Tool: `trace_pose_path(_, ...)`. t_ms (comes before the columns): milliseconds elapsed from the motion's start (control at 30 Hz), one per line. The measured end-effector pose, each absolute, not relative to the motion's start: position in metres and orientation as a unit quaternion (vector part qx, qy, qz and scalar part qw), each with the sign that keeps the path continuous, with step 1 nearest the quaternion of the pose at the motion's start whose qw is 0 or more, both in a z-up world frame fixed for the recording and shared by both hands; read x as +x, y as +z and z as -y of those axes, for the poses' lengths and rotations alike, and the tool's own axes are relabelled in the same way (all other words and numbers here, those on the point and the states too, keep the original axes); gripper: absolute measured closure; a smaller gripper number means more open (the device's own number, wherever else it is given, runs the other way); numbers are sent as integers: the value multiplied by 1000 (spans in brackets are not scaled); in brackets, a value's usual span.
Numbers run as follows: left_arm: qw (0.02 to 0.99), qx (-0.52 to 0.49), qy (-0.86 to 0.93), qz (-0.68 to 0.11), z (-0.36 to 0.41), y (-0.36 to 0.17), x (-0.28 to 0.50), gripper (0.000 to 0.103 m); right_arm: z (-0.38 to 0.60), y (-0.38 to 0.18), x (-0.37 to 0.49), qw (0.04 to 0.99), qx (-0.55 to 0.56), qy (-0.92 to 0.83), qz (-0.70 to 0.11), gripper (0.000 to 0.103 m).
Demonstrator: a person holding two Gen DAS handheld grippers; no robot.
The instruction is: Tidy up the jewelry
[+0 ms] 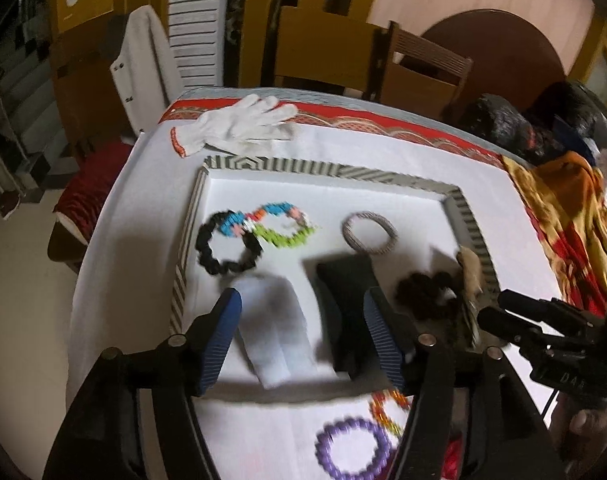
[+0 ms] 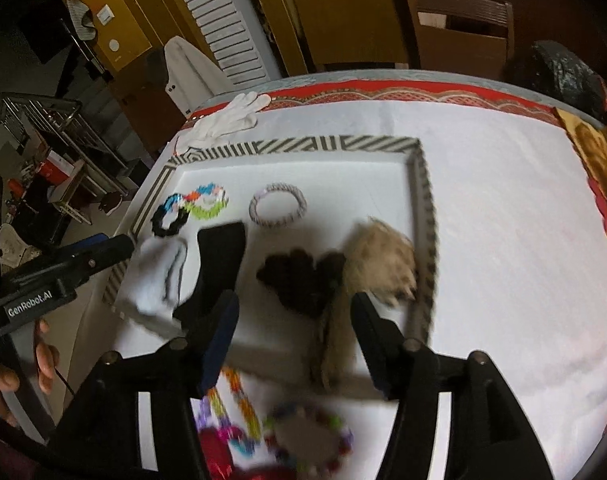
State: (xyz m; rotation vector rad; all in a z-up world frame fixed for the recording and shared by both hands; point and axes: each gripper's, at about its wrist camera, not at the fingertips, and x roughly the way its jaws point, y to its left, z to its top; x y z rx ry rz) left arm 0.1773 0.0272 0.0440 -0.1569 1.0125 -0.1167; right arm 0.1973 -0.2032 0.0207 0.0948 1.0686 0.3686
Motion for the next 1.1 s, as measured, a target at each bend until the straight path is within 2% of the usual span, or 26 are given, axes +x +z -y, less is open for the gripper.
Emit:
trace_pose_path(100,870,-71,-63,-484,-22,48,158,41,217,24,177,845,45,171,-505,41)
trace_pose_path(300,874,-50,-65,-479,-11,50,111,41,236,26,138,845,48,174,-503,40)
trace_pose_path(733,841,-86,-79,-528,8,20,27,41,265,-8,61,827,26,170,-535,40)
trace_pose_path(1100,830,-119,-56,-542,3,3,20,41,263,-21,71,825,39,169,-538,40)
